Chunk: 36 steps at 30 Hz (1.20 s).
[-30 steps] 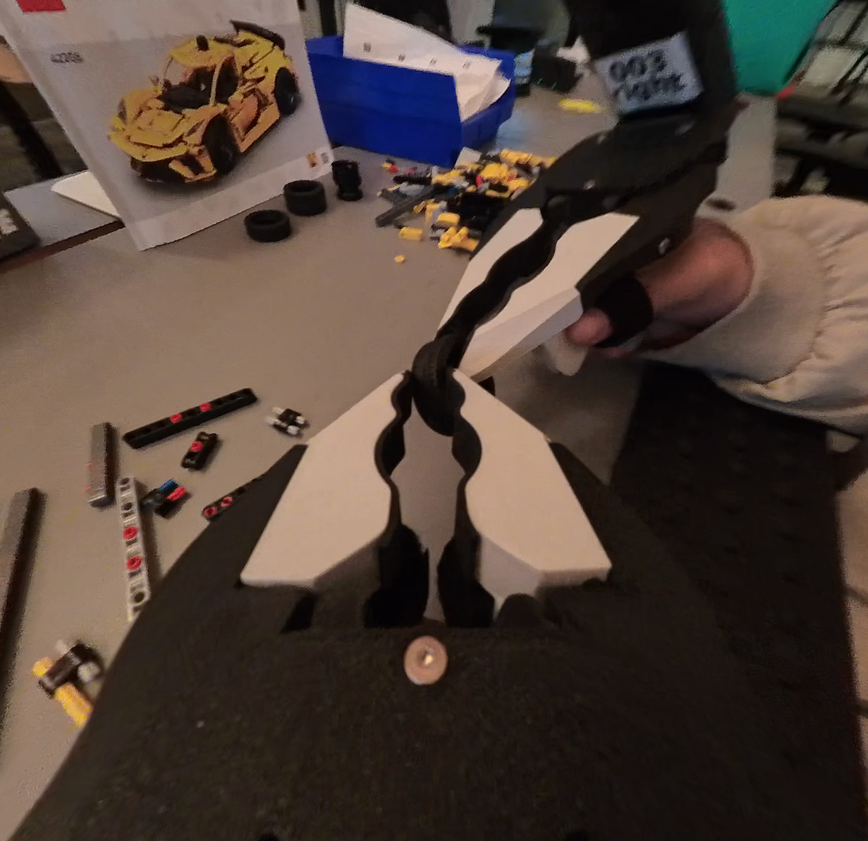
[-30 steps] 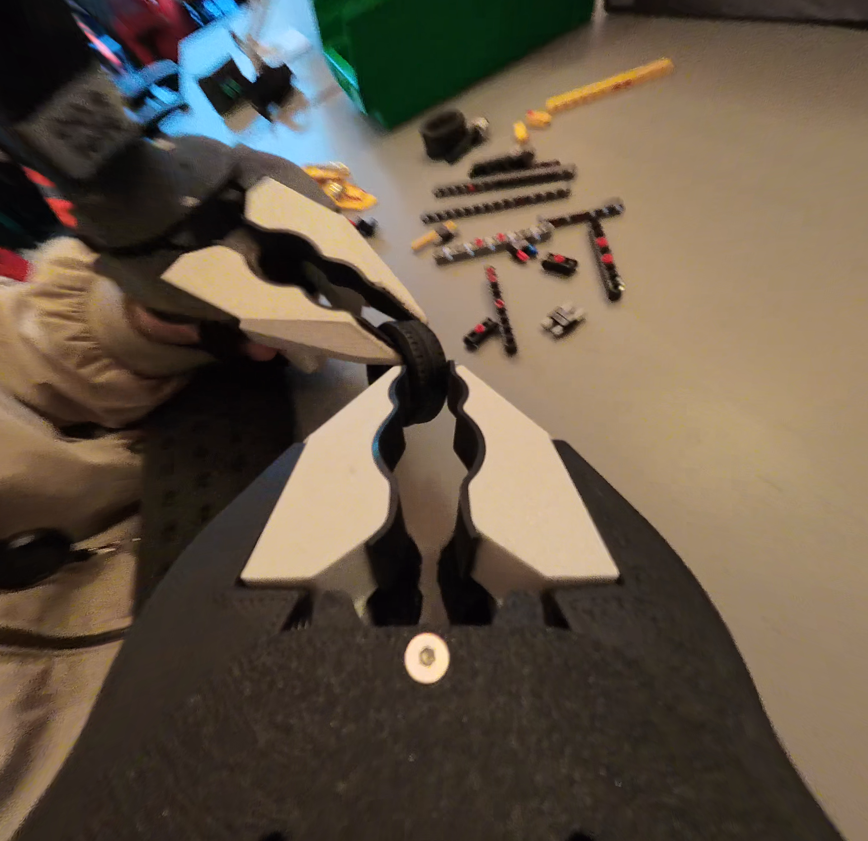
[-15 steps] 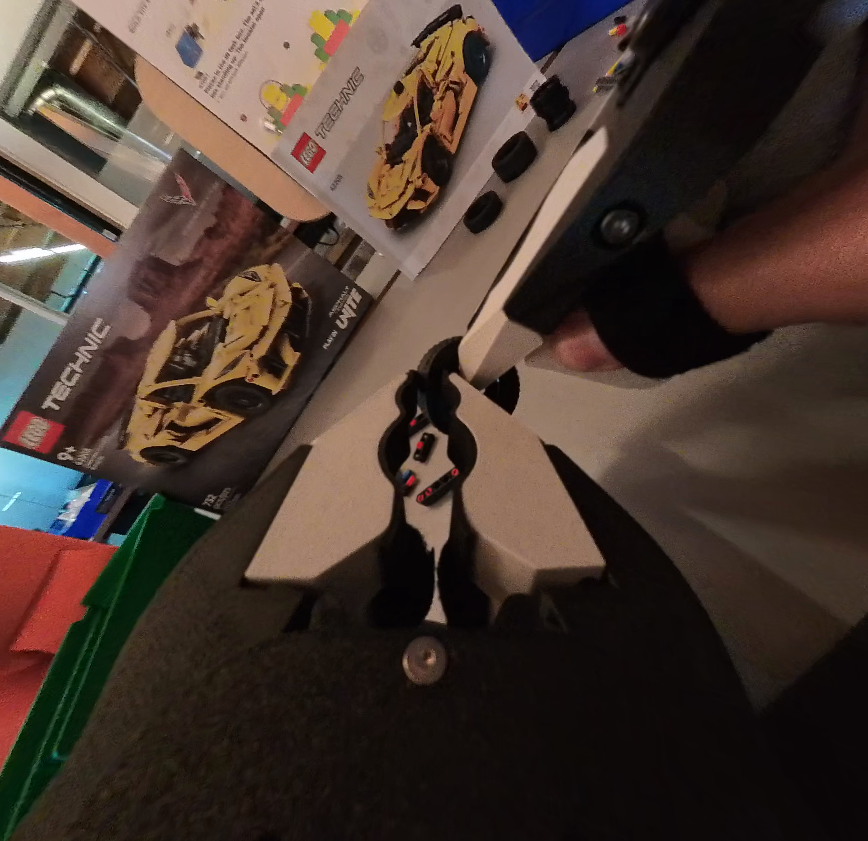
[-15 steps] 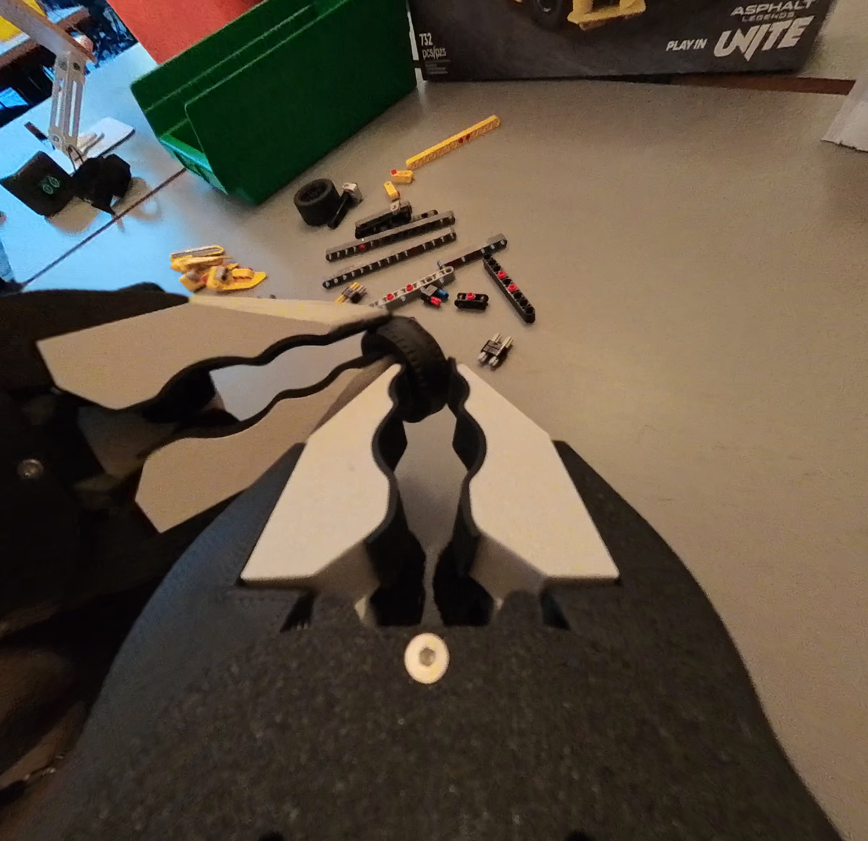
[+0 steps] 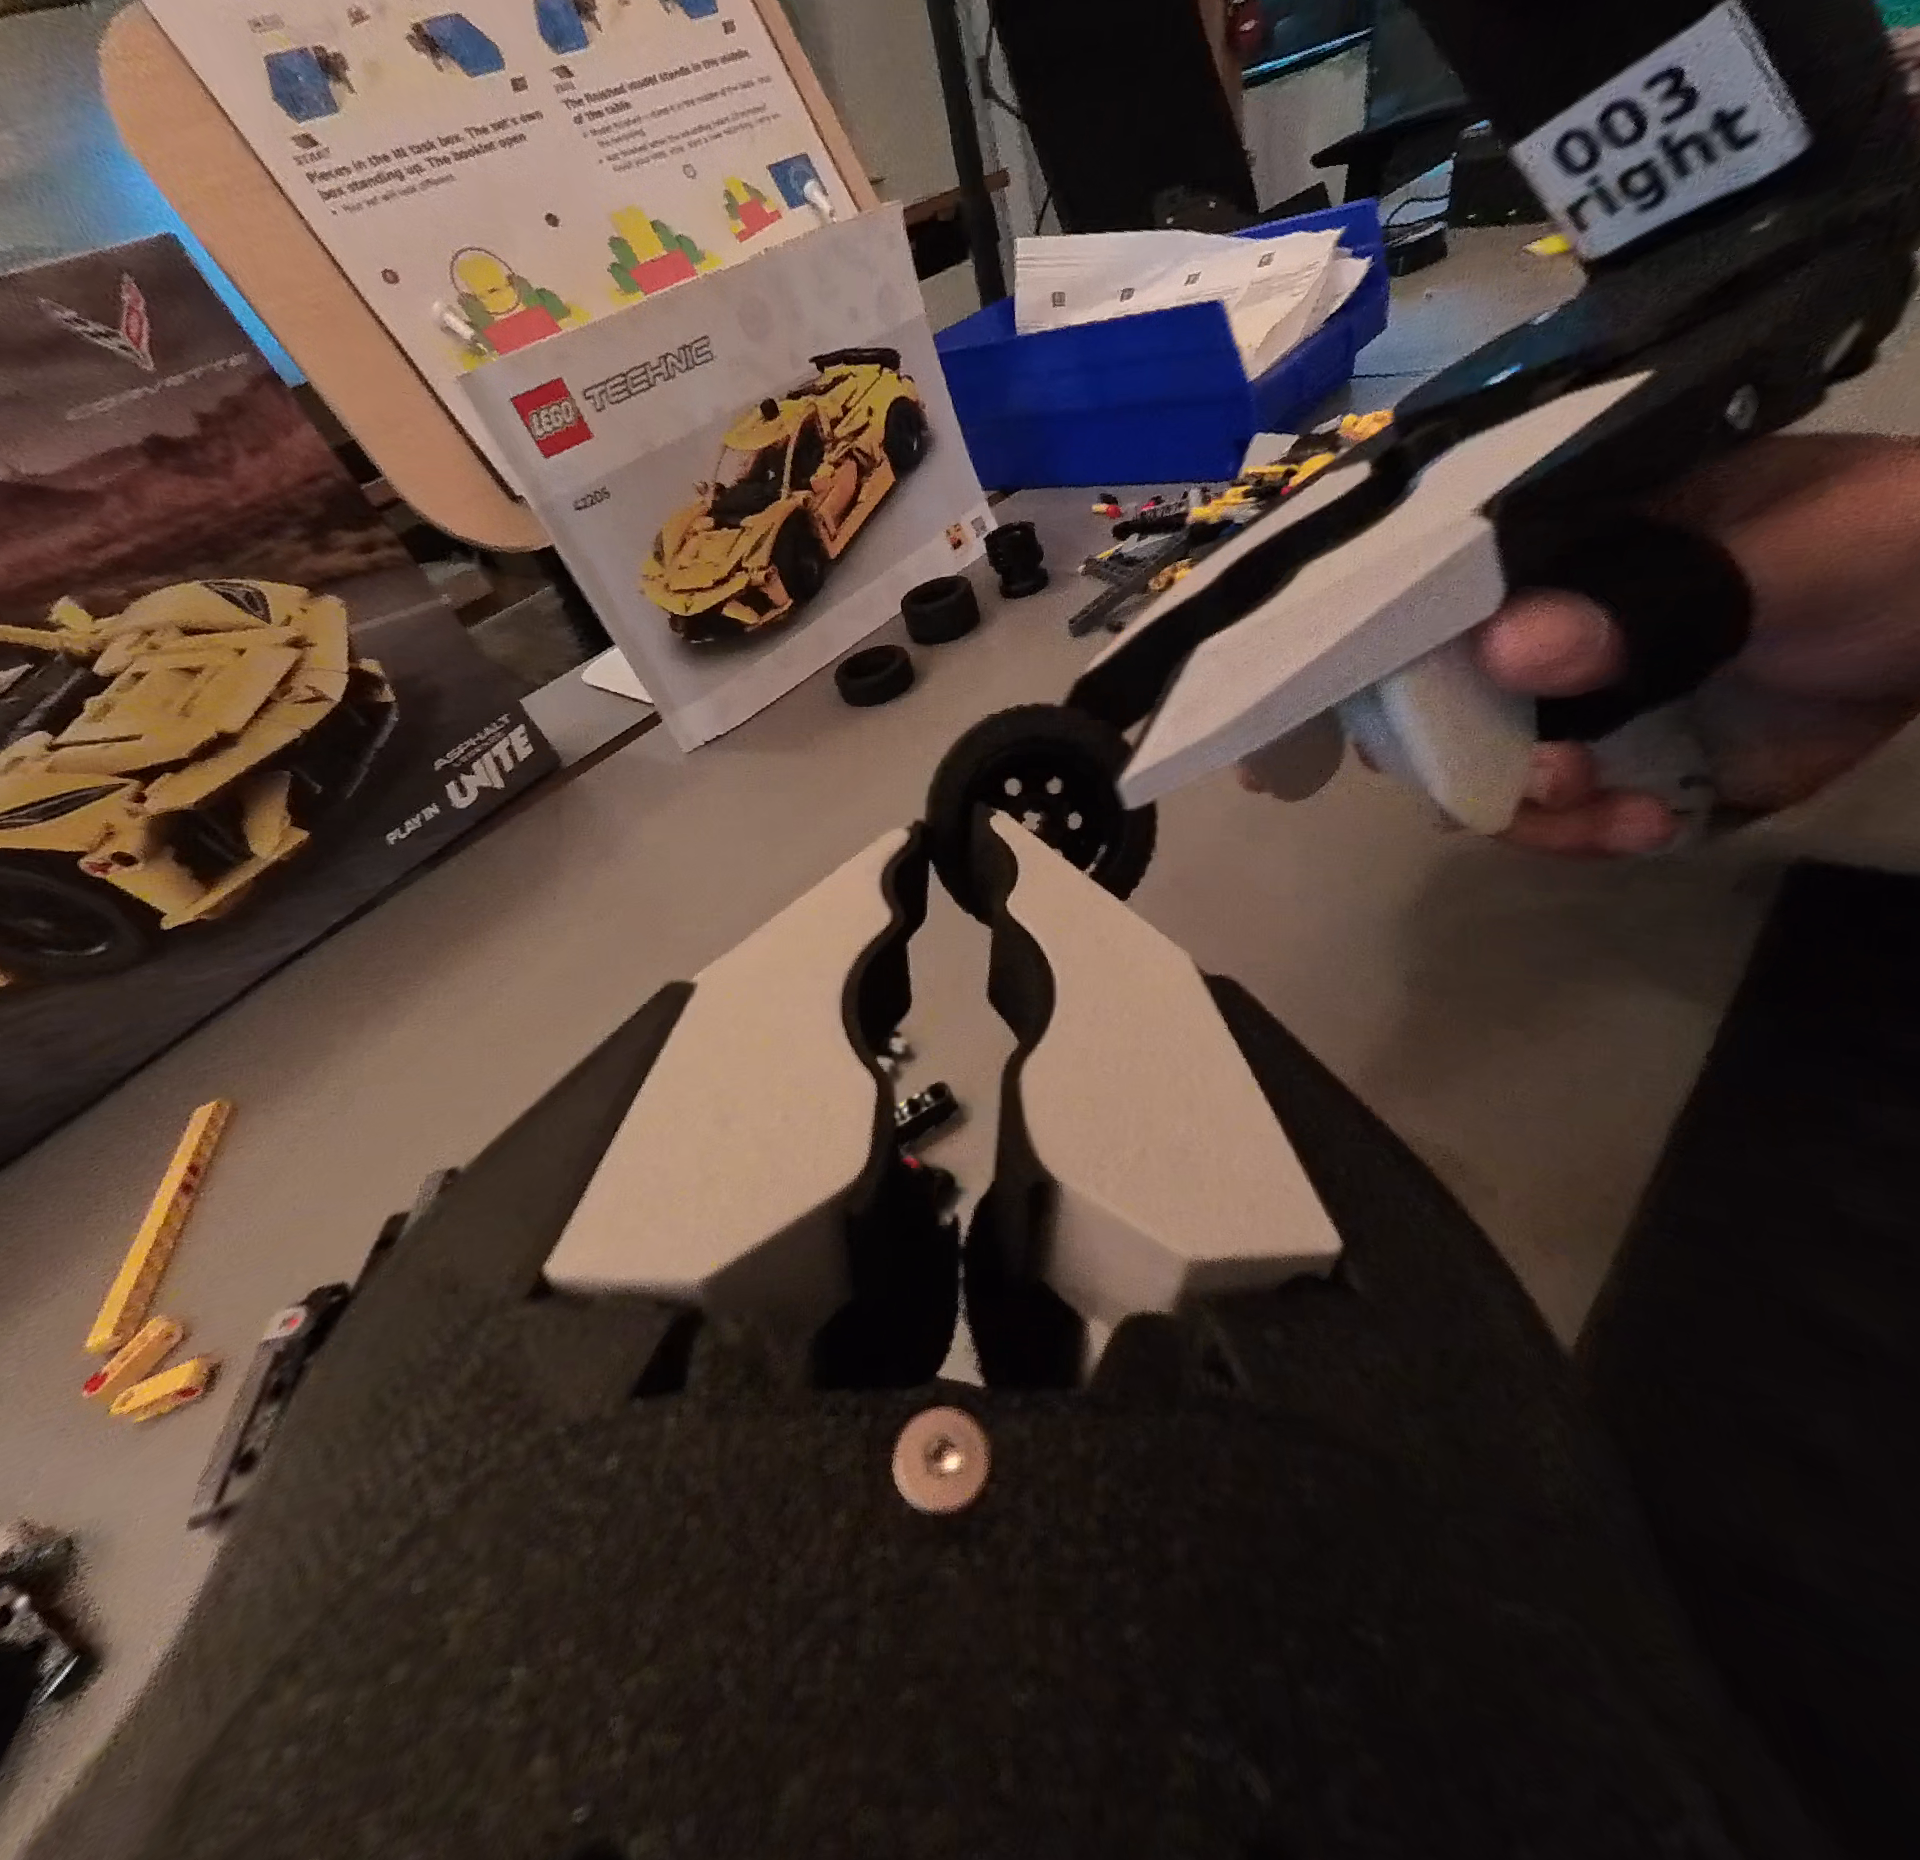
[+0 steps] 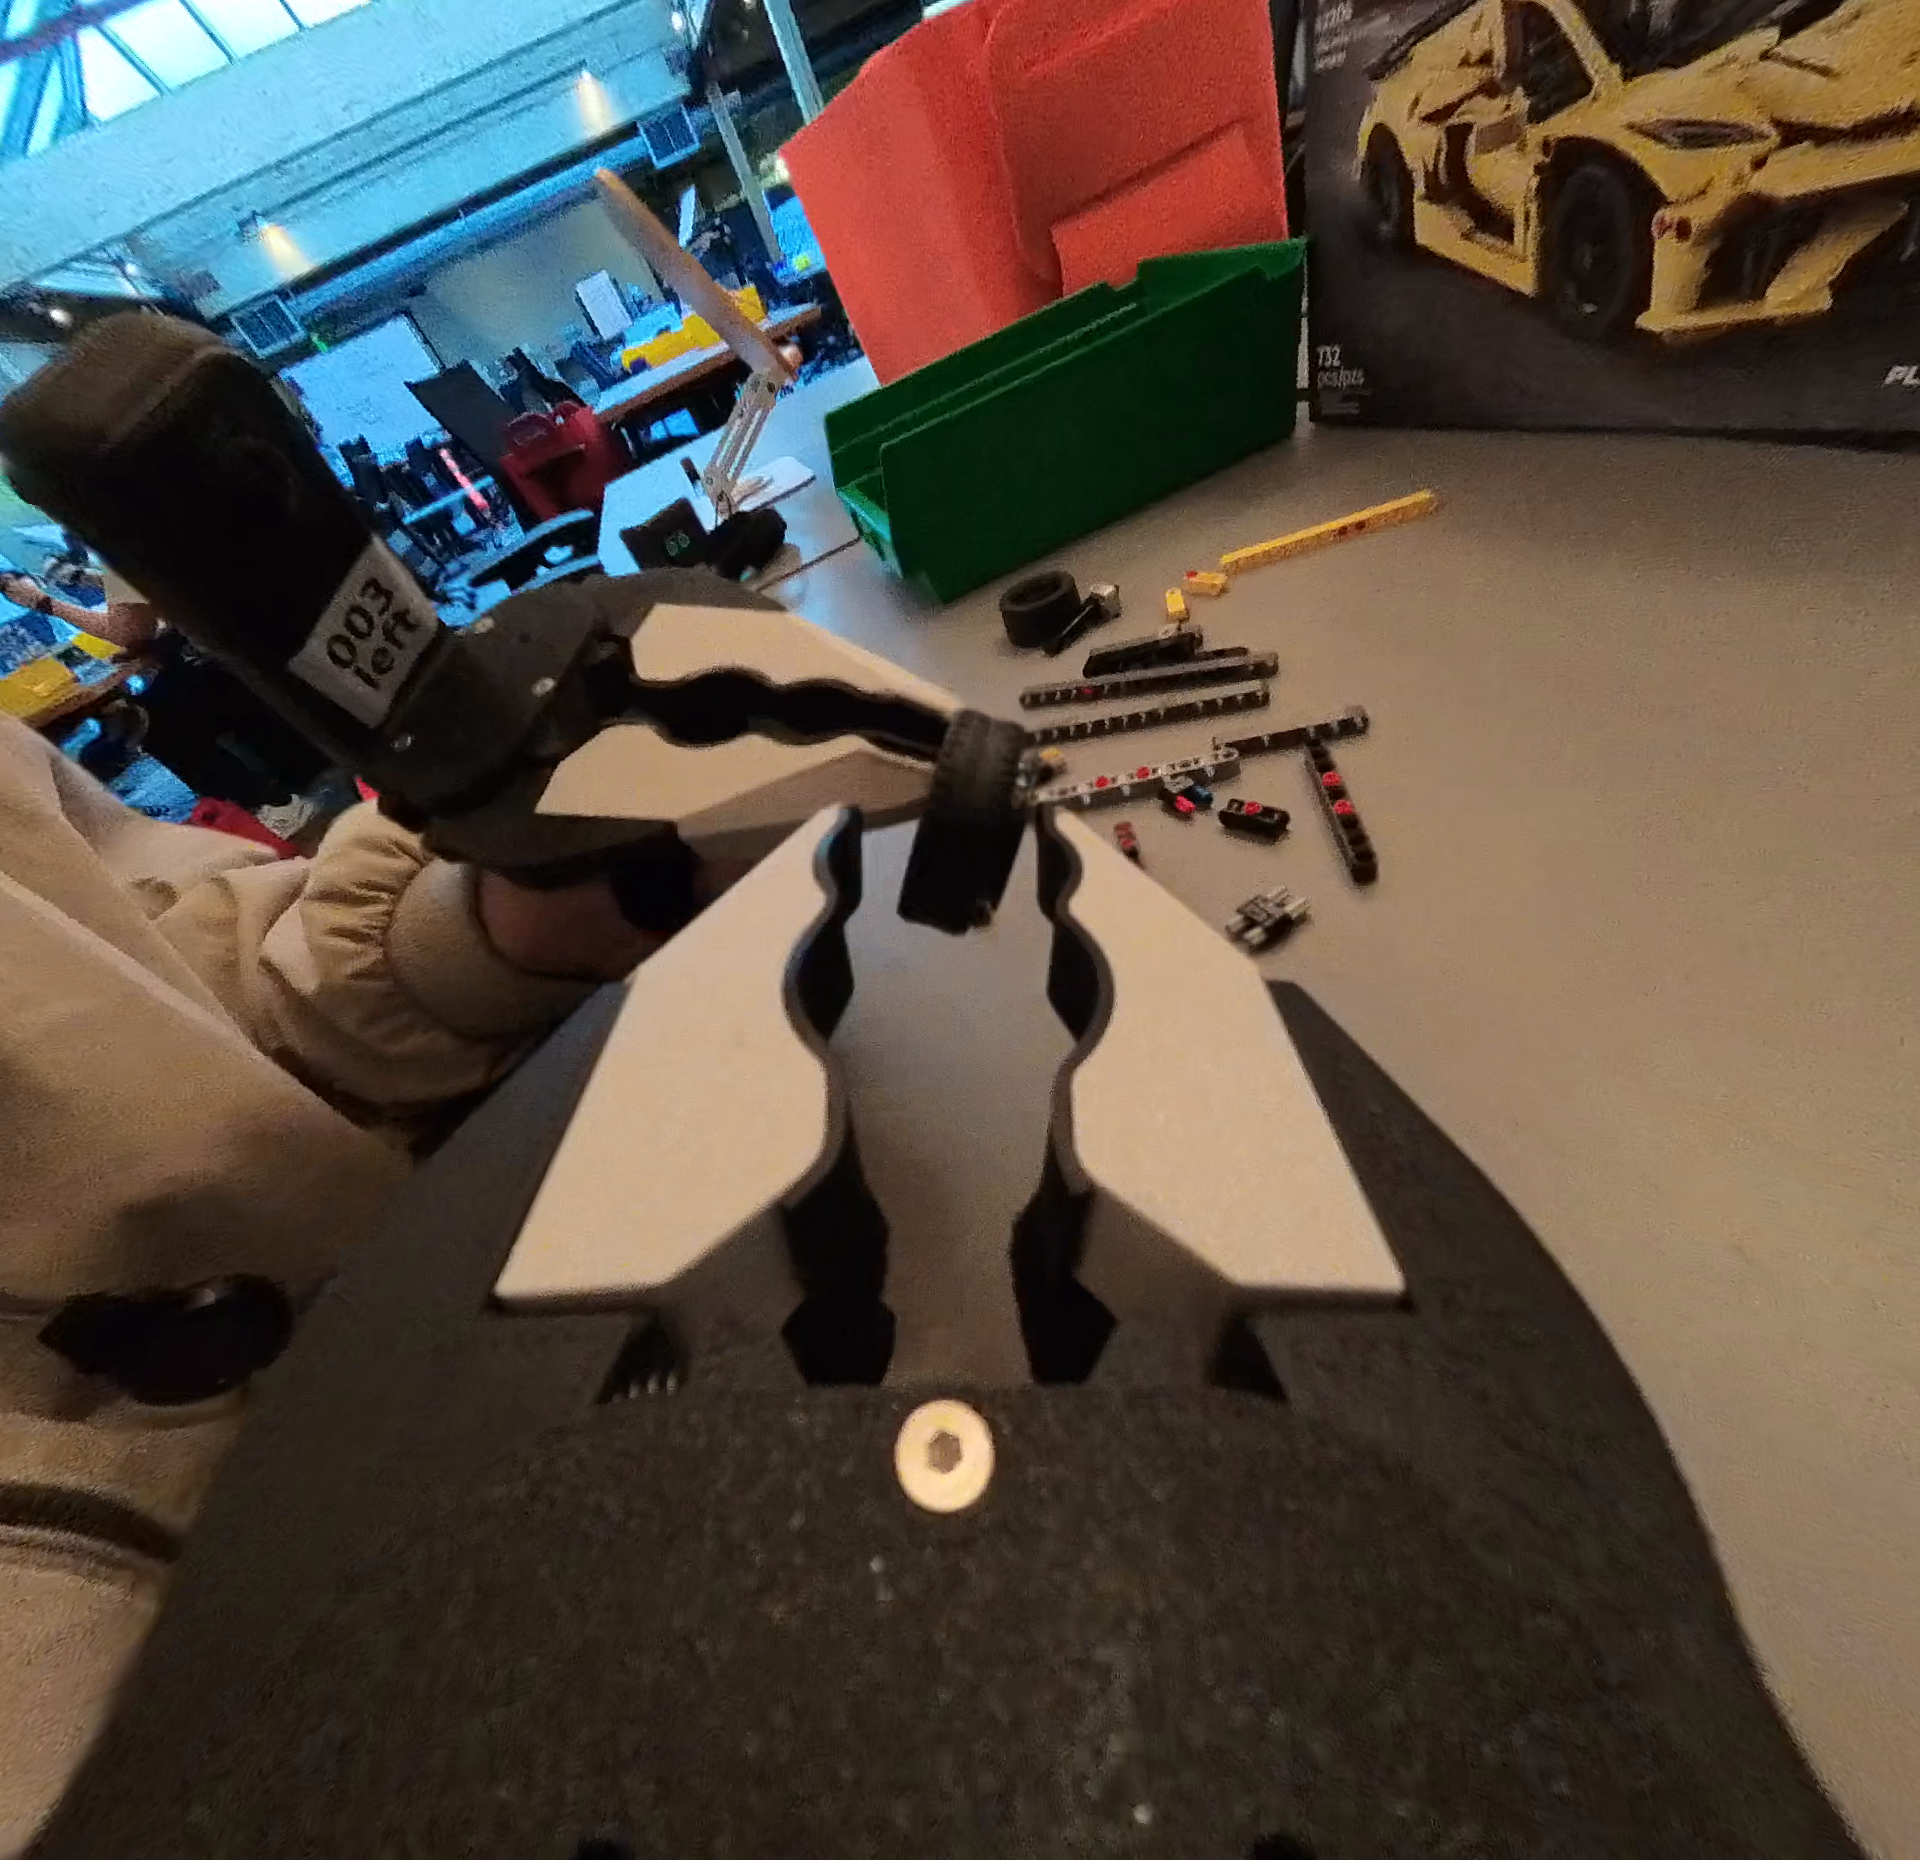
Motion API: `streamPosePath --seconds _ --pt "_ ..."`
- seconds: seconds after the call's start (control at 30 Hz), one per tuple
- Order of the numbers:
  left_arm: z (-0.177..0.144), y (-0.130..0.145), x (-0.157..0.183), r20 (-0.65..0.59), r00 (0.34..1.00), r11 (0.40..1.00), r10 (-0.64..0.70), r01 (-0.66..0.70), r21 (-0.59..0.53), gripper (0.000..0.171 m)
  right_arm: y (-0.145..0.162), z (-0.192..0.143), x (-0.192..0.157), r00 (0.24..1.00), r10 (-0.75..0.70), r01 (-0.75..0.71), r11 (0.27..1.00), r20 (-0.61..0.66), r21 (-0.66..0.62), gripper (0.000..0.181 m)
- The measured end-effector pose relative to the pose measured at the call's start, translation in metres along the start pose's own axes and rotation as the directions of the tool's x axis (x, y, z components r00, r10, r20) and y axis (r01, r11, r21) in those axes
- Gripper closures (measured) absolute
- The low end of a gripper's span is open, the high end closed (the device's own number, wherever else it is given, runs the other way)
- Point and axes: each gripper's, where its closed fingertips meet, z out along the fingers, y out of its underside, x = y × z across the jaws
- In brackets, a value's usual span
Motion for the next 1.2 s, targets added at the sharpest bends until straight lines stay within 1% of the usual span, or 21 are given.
streamPosePath --seconds 0.07,0.1,0.13,0.17,0.23,0.37,0.43,0.53,0.63,0.7,0.77,0.83,0.87,0.9,0.93,0.97,1.0,1.03,1.07,1.13,1.2 --pt "-0.002 -0.010 0.007 -0.056 0.998 0.997 -0.025 0.029 0.073 0.164 0.000 0.004 -0.006 0.997 0.047 -0.048 0.998 0.054 0.033 0.142" --pt "-0.004 -0.014 0.009 -0.090 0.995 0.991 -0.049 0.059 0.119 0.164 -0.002 0.004 -0.014 0.989 0.091 -0.097 0.994 0.118 0.042 0.144" --pt "-0.004 -0.014 0.009 -0.112 0.991 0.987 -0.073 0.089 0.137 0.164 -0.003 0.004 -0.014 0.982 0.139 -0.144 0.989 0.128 0.033 0.144" --pt "-0.003 -0.011 0.008 -0.113 0.990 0.987 -0.084 0.098 0.127 0.164 0.000 0.005 -0.012 0.988 0.126 -0.127 0.992 0.094 0.010 0.147" --pt "0.001 -0.001 0.002 -0.036 0.999 0.998 -0.029 0.031 0.054 0.164 0.006 0.008 -0.003 0.998 0.019 -0.021 0.999 -0.052 -0.041 0.152" --pt "0.005 0.009 -0.004 0.092 0.992 0.994 0.082 -0.074 -0.083 0.165 0.019 0.010 0.020 0.926 -0.109 0.057 0.987 -0.361 -0.154 0.163" --pt "0.003 0.007 -0.004 0.143 0.975 0.983 0.168 -0.154 -0.105 0.165 0.017 0.009 0.025 0.876 -0.193 0.122 0.975 -0.441 -0.185 0.164" --pt "0.003 0.006 -0.003 0.167 0.965 0.975 0.201 -0.182 -0.125 0.168 0.010 0.004 0.029 0.817 -0.278 0.196 0.958 -0.506 -0.210 0.166" --pt "0.003 0.004 -0.002 0.167 0.964 0.975 0.209 -0.192 -0.115 0.168 0.010 0.004 0.028 0.837 -0.225 0.156 0.972 -0.500 -0.175 0.166" --pt "0.002 0.003 -0.004 0.161 0.969 0.981 0.187 -0.174 -0.091 0.167 0.010 0.006 0.024 0.869 -0.189 0.134 0.980 -0.458 -0.150 0.165" --pt "0.001 0.000 -0.010 0.129 0.988 0.996 0.083 -0.081 -0.022 0.165 0.003 0.008 0.010 0.910 -0.160 0.140 0.987 -0.384 -0.079 0.162" --pt "0.000 -0.001 -0.014 0.072 0.995 0.997 -0.073 0.071 0.031 0.165 0.000 0.010 0.001 0.924 -0.173 0.163 0.985 -0.341 -0.060 0.157" --pt "-0.001 -0.003 -0.014 0.014 0.988 0.986 -0.154 0.152 0.073 0.164 -0.001 0.010 -0.004 0.933 -0.179 0.177 0.984 -0.311 -0.035 0.151" --pt "-0.004 -0.009 -0.013 -0.084 0.967 0.960 -0.240 0.250 0.128 0.164 -0.005 0.008 -0.009 0.949 -0.173 0.182 0.983 -0.265 0.009 0.148" --pt "-0.010 -0.016 -0.013 -0.192 0.924 0.916 -0.330 0.362 0.171 0.164 -0.014 0.002 -0.016 0.972 -0.139 0.158 0.983 -0.187 0.090 0.156" --pt "-0.015 -0.022 -0.015 -0.280 0.870 0.865 -0.406 0.465 0.189 0.164 -0.024 -0.005 -0.028 0.994 -0.095 0.103 0.981 -0.052 0.166 0.157" --pt "-0.020 -0.027 -0.013 -0.370 0.808 0.815 -0.459 0.549 0.187 0.164 -0.030 -0.013 -0.039 0.993 -0.068 0.048 0.977 0.093 0.208 0.160" --pt "-0.024 -0.031 -0.010 -0.446 0.740 0.765 -0.504 0.622 0.168 0.165 -0.035 -0.021 -0.046 0.977 -0.079 0.030 0.971 0.199 0.236 0.156" --pt "-0.027 -0.035 -0.007 -0.505 0.682 0.723 -0.530 0.674 0.152 0.165 -0.038 -0.027 -0.047 0.966 -0.116 0.053 0.964 0.231 0.259 0.145" --pt "-0.034 -0.043 0.007 -0.623 0.574 0.677 -0.531 0.730 0.097 0.165 -0.037 -0.032 -0.048 0.951 -0.217 0.157 0.953 0.222 0.259 0.147" --pt "-0.035 -0.044 0.023 -0.681 0.517 0.686 -0.519 0.727 0.029 0.165 -0.033 -0.029 -0.052 0.933 -0.284 0.232 0.944 0.220 0.235 0.137"
